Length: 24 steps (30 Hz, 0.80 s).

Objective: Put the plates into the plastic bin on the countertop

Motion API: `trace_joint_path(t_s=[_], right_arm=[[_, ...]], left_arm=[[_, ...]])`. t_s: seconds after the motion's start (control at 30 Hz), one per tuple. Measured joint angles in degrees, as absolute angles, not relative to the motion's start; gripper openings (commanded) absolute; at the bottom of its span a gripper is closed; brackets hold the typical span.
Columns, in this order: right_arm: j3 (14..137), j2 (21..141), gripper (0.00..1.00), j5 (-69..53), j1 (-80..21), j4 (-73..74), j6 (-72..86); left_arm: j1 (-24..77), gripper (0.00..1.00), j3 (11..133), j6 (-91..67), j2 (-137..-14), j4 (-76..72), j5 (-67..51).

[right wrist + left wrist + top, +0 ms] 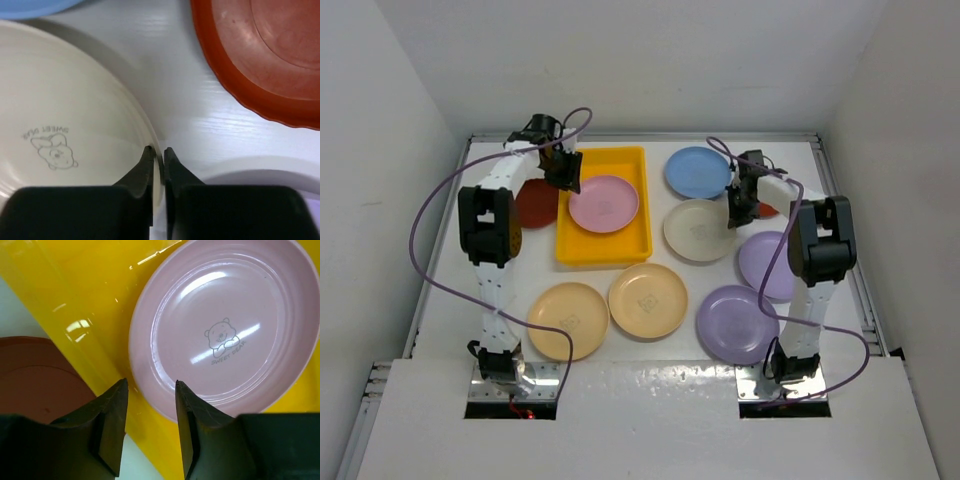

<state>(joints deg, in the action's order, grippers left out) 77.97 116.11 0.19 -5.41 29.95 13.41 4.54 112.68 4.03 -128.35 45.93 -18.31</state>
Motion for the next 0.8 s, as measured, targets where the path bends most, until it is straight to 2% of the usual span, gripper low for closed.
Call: trace_joint_path(t_s=[0.2,0.3,0.47,0.63,0.7,0.8], right_arm=[[77.7,112.7,0.0,0.3,-6.0,29.5,10.9],[77.6,107.4,0.0,3.4,-6.8,30.5,9.4],[79.4,96.9,0.0,9.7,-7.7,31.4,10.0],[86.0,92.6,0.0,10.9,-10.9,26.5,15.2],[90.9,95.2,0.0,10.0,-14.2,25.6,17.2],[102.3,104.4,0.0,7.5,-19.7,25.8,20.1]], left_arm=[[4.8,0.53,114.0,9.3,-123.2,47.8,-17.3],[5.1,0.58,114.0,14.4,-117.6,50.0,-17.5],[2.8,0.61,111.6,22.5,-107.6,54.6,-20.8],[-6.6,0.65,98.8,31.7,-101.2,59.0,-25.2],[-10.5,0.7,90.0,35.6,-99.4,59.6,-25.6],[-12.8,0.7,77.1,40.0,-96.1,60.7,-25.5]])
